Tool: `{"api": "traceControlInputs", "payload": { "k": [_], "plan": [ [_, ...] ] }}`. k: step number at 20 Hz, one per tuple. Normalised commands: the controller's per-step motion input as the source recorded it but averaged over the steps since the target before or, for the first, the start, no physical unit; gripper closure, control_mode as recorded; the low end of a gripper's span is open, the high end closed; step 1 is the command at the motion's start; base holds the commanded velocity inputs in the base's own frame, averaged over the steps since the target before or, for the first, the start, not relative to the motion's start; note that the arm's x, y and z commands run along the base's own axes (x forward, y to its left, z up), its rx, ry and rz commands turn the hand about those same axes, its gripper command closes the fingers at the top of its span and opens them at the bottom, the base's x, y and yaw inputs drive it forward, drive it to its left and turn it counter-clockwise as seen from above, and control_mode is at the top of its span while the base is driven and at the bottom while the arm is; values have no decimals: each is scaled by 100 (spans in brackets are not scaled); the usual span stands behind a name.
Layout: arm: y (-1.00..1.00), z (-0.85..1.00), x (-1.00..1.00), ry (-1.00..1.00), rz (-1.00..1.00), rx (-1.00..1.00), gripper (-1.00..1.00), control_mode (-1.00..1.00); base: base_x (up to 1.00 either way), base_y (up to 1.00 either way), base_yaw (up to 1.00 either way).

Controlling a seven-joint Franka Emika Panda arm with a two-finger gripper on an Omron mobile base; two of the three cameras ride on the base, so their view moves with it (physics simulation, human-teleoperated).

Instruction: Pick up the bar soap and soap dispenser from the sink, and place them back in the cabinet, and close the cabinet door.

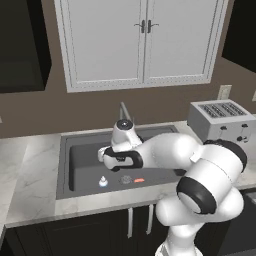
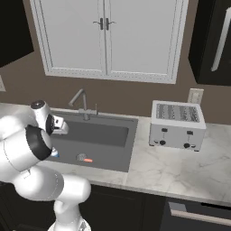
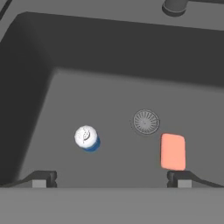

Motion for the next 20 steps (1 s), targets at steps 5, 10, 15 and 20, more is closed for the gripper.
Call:
{"api": "traceControlInputs", "payload": {
  "k": [5, 10, 15, 20],
  "plan": [
    [0, -10, 5, 0, 0, 0, -100, -100, 0, 0, 0],
    [0, -12, 9, 0, 0, 0, -100, -100, 0, 0, 0],
    [1, -15, 10, 0, 0, -1, -100, -100, 0, 0, 0],
    [4, -14, 10, 0, 0, 0, -100, -100, 0, 0, 0]
  ]
}}
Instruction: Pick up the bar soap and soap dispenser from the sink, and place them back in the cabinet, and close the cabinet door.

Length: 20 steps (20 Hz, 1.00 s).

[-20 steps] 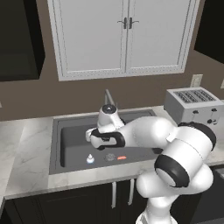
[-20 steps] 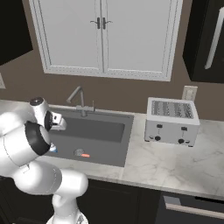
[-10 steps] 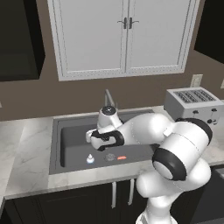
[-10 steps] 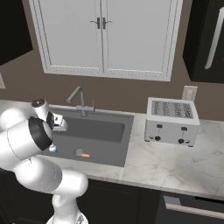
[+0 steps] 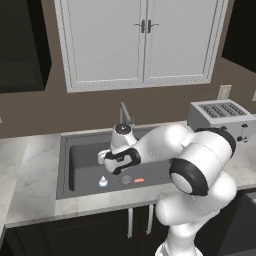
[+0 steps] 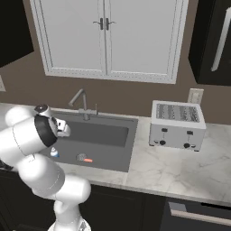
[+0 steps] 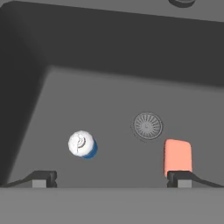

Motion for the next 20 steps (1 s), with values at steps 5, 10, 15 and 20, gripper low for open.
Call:
{"api": "traceControlInputs", "payload": {
  "k": [5, 10, 15, 20],
  "plan": [
    [4, -14, 6, 0, 0, 0, -100, -100, 0, 0, 0],
    [4, -13, 0, 0, 0, 0, -100, -100, 0, 0, 0],
    [10, -12, 0, 0, 0, 0, -100, -100, 0, 0, 0],
    [11, -6, 0, 0, 0, 0, -100, -100, 0, 0, 0]
  ]
}}
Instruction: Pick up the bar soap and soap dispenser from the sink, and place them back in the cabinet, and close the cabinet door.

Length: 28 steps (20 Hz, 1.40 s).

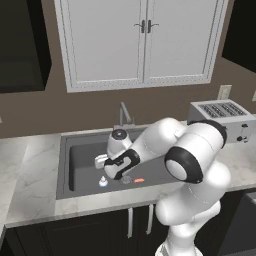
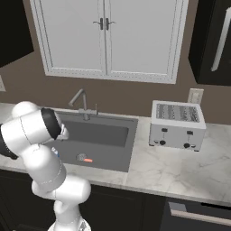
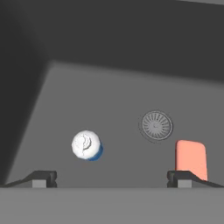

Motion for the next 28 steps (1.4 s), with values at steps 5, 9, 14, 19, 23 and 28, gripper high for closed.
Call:
{"api": "traceControlInputs", "payload": {
  "k": [5, 9, 14, 19, 23, 28],
  "plan": [
    [7, 0, 3, 0, 0, 0, -100, -100, 0, 0, 0],
    [4, 0, 0, 0, 0, 0, -100, -100, 0, 0, 0],
    [0, 0, 0, 0, 0, 1, -100, -100, 0, 0, 0],
    [0, 0, 0, 0, 0, 4, -100, -100, 0, 0, 0],
    [0, -1, 0, 0, 0, 7, -100, -100, 0, 0, 0],
    [0, -3, 0, 0, 0, 6, -100, -100, 0, 0, 0]
  ]
}}
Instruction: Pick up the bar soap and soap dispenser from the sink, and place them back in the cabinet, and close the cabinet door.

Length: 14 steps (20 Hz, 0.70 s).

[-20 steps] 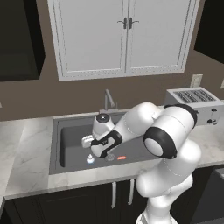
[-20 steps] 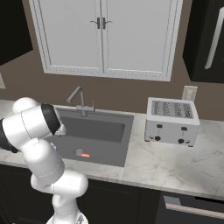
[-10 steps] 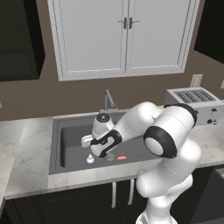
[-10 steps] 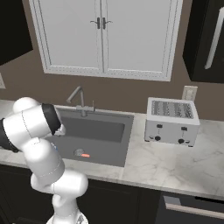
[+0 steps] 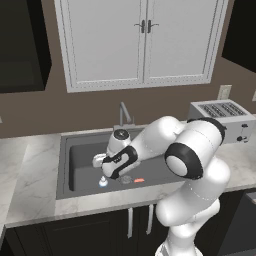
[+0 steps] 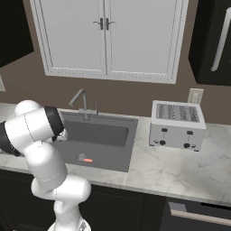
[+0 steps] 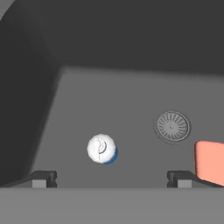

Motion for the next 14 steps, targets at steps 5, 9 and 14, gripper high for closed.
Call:
{"api": "traceControlInputs", "payload": {
  "k": [5, 9, 14],
  "plan": [
    [0, -5, 0, 0, 0, 1, -100, -100, 0, 0, 0],
    [0, -11, 0, 0, 0, 0, -100, -100, 0, 0, 0],
    [0, -3, 0, 0, 0, 0, -100, -100, 0, 0, 0]
  ]
}}
